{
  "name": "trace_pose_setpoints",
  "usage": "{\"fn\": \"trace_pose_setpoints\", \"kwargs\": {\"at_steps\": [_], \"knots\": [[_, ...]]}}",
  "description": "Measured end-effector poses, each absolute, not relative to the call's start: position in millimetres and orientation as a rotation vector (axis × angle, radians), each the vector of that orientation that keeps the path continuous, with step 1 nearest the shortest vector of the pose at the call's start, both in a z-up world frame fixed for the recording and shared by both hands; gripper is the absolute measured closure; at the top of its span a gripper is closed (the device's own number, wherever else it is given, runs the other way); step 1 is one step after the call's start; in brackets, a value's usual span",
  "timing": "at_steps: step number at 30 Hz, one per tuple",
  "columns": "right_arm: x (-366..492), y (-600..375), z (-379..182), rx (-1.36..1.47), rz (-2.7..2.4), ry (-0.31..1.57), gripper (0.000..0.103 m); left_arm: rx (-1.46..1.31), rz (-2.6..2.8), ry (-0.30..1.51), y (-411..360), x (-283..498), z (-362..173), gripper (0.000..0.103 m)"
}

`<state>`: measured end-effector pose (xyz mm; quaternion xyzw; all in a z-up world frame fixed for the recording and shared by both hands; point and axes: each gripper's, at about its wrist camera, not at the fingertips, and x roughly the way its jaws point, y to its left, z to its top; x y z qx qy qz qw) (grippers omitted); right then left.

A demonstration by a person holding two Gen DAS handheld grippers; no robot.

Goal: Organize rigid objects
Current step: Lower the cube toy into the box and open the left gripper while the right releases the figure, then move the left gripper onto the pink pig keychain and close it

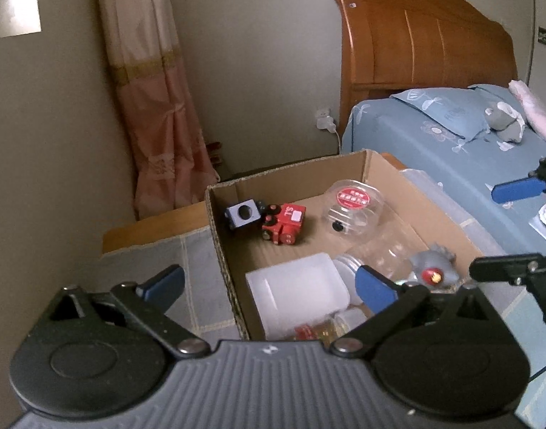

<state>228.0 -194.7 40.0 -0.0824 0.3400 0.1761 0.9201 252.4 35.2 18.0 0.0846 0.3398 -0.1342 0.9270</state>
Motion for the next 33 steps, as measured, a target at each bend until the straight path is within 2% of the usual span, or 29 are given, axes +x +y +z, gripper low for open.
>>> {"fn": "trace_pose_setpoints", "kwargs": {"at_steps": [9, 24, 33], "knots": [[197, -204, 26, -0.167, 0.341, 0.711, 0.0, 0.157, -0.273, 0.71, 29, 216, 15, 0.002], [188, -224, -63, -0.187, 0.21, 0.817, 0.0, 0.114, -0.25, 0.738, -5, 161, -28, 0.002], [184, -246, -82, -0.149, 0.151, 0.837, 0.0, 0.136, -0.278, 0.785, -37, 160, -48, 0.002]]}}
